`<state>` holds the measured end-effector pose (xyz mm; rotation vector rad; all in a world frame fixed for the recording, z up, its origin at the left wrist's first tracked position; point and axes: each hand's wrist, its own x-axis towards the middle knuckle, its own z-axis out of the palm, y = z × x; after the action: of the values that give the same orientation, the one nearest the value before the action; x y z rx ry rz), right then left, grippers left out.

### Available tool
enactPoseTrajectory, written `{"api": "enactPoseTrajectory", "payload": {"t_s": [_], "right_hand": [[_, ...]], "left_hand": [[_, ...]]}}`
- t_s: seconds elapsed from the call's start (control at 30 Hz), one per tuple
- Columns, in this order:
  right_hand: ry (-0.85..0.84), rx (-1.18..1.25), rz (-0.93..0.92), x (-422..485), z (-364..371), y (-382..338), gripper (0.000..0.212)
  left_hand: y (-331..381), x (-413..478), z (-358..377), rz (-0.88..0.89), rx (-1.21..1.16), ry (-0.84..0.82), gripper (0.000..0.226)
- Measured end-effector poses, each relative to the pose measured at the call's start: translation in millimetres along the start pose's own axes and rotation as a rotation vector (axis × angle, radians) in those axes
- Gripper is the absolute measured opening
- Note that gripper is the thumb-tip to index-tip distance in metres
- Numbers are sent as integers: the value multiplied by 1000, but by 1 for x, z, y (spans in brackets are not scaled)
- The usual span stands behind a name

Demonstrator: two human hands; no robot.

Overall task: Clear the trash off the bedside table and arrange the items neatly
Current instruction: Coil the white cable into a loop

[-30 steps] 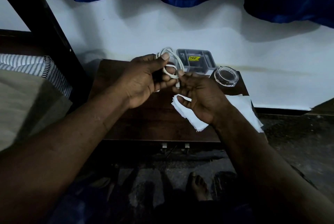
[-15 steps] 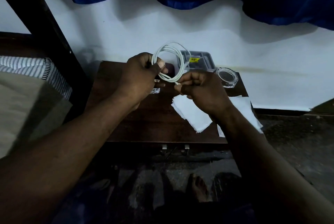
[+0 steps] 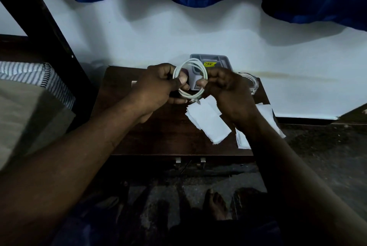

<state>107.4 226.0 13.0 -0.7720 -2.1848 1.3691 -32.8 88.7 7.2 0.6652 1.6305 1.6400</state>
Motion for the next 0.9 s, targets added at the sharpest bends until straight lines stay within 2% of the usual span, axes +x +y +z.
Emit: {"api": "enactPoseTrajectory", "payload": {"t_s": [0.07,0.17,0.27,0.3,0.4,0.47,0.57,0.73,0.8,0.9], "right_hand": [[7,-22,-10,1,0,1,18],[-5,-94,-29,2,0,2,20],[-34,-109,-51,-1,4,2,22],[-46,-107,-56,-2,5,2,22],[-105,-88,-61,-3,5,1,19],[-131,-83,-74,-2,0,1,18],[-83,-90,-69,0,-8,1,17],[13,-48,-9,0,2,1,16],[-23,23,28,-3,10,0,23],[-109,291,171,-6,19,-3,15]], "left_hand": [[0,0,-1,-72,-38,-42,13],[1,0,0,-119,-91,-90,26],[4,2,2,-140,-145,-83,53],[3,3,3,-145,-157,-67,53],[2,4,3,-128,-203,-7,26],[2,4,2,-112,-226,8,26],[3,6,-2,-128,-218,4,33],[6,4,0,-147,-353,-92,14],[7,4,1,-133,-384,-87,14],[8,5,1,-108,-330,-43,22]]}}
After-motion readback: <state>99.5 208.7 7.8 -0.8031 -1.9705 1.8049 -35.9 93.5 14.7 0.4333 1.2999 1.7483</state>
